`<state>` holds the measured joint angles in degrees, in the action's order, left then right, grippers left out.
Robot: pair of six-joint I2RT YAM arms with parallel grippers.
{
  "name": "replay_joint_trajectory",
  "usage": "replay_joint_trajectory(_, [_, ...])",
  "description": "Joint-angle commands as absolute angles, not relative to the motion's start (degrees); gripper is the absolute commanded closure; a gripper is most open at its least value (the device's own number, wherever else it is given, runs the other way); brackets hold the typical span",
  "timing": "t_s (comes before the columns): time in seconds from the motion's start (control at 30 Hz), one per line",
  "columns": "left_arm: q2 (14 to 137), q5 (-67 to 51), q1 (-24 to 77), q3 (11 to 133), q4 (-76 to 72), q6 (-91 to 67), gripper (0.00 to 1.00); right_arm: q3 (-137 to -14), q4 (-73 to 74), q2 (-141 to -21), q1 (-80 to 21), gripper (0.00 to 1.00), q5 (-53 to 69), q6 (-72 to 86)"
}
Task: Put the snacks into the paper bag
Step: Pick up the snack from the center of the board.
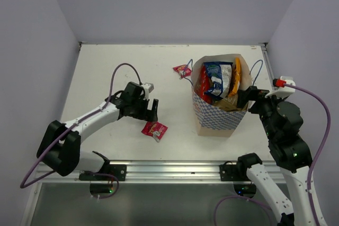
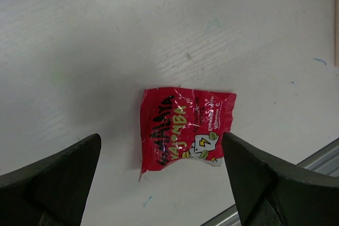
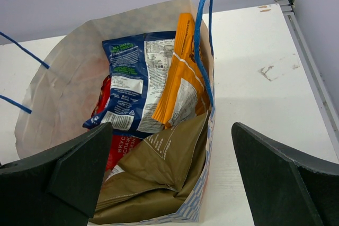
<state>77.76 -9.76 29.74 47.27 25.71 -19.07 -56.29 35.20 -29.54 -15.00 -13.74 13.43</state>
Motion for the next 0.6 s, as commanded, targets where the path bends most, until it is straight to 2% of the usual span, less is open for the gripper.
replay_joint_trajectory(0.0, [79.4,-14.8,29.6,43.9,20.7,-20.4,0.0,-57.7,33.3,-30.1,-15.2,0.01,-12.7,13.3])
replay_joint_trajectory(0.27, [82.5,-15.1,31.1,41.6,17.9,-20.8,0.05,-57.3,33.3,-29.7,-15.1,0.02,-13.2,13.1])
replay_joint_trajectory(0.47, [83.2,-14.3,31.9,40.1,16.4,-22.2,0.21,-57.2,33.2,-29.8,-15.2,0.01,-13.2,13.2])
replay_joint_trajectory(0.5, [83.1,-14.2,31.9,39.9,16.1,-22.4,0.26,-57.2,33.3,-29.8,-15.1,0.01,-13.1,13.2])
replay_joint_trajectory(0.53, [83.2,-13.6,31.9,39.6,16.2,-22.7,0.36,-57.1,33.3,-29.8,-15.2,0.02,-13.2,13.2])
replay_joint_trajectory(0.57, [83.2,-13.6,31.9,39.6,16.2,-22.7,0.36,-57.1,33.3,-29.8,-15.2,0.02,-13.2,13.2])
